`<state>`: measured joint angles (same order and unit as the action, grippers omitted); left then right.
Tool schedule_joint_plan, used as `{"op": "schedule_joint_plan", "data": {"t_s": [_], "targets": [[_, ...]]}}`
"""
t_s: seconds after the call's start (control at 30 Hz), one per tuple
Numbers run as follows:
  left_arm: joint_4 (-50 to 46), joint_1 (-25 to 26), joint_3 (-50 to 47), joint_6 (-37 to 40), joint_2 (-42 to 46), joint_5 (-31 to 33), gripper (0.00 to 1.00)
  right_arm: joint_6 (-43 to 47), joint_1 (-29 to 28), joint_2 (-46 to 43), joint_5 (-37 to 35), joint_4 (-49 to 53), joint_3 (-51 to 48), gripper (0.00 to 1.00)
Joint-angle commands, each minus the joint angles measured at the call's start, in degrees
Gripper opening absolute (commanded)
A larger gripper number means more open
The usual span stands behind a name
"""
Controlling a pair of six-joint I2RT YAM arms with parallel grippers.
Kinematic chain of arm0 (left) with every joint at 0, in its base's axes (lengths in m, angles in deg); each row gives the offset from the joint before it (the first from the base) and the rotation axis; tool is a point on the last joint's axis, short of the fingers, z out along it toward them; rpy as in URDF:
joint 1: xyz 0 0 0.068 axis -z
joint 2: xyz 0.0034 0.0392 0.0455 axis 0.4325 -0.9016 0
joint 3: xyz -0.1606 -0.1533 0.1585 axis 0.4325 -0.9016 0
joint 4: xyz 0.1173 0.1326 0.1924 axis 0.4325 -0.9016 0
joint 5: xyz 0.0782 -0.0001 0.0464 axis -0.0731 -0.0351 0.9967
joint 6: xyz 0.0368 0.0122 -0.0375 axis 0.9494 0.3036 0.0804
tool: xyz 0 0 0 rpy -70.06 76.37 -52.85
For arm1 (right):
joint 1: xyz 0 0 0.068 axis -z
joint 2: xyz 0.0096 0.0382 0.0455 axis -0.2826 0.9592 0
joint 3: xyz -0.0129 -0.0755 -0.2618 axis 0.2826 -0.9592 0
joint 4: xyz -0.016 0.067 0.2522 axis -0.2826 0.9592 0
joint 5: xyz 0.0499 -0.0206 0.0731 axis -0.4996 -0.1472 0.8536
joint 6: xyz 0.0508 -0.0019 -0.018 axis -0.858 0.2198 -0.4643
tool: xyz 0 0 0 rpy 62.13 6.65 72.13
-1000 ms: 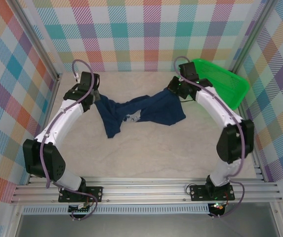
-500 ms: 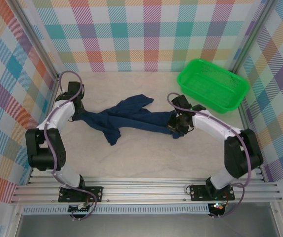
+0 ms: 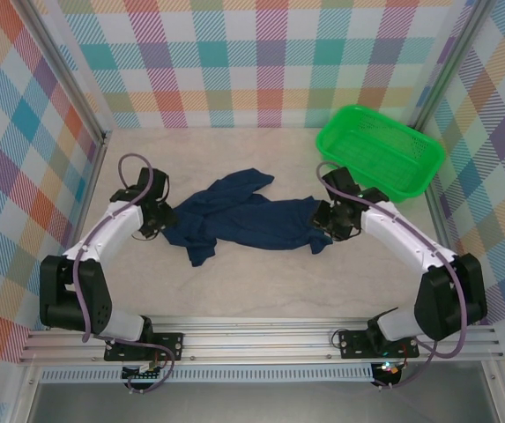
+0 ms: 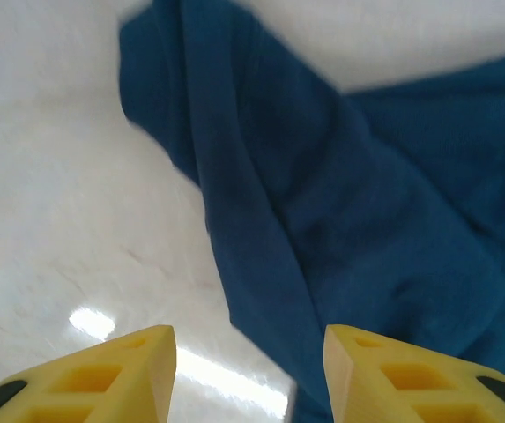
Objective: Fold and stack the t-shirts
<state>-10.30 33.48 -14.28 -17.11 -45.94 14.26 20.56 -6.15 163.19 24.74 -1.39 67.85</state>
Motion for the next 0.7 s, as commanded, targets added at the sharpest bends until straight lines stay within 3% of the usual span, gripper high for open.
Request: {"op": "schedule_joint_plan", "data": {"t_s": [0.0, 0.27, 0.37, 0.5, 0.6, 0.67], "targets": [[4.1, 0.6, -0.87, -4.64, -1.75, -7.06, 0.48, 0.86, 2.9, 2.68, 0.05, -1.01, -2.42, 0.46], [5.71, 0.76, 3.42, -5.87, -14.56, -5.81, 0.44, -5.84, 7.18, 8.29, 7.47, -10.29, -8.61, 0.47], [5.62, 0.8, 3.55, -5.38, -16.91, -2.88, 0.33, -7.98, 7.7, 10.09, 7.74, -12.2, -8.27, 0.47], [6.24, 0.76, 3.23, -4.26, -18.46, -0.87, 0.1, -10.94, 8.41, 12.08, 9.52, -15.71, -8.97, 0.35], [6.41, 0.76, 3.16, -3.65, -18.1, -0.46, 0.01, -13.14, 8.5, 12.64, 9.69, -17.6, -9.72, 0.31], [6.26, 0.8, 2.91, -3.29, -17.14, 0.4, 0.0, -13.72, 8.5, 11.77, 8.94, -19.5, -10.34, 0.17]]}}
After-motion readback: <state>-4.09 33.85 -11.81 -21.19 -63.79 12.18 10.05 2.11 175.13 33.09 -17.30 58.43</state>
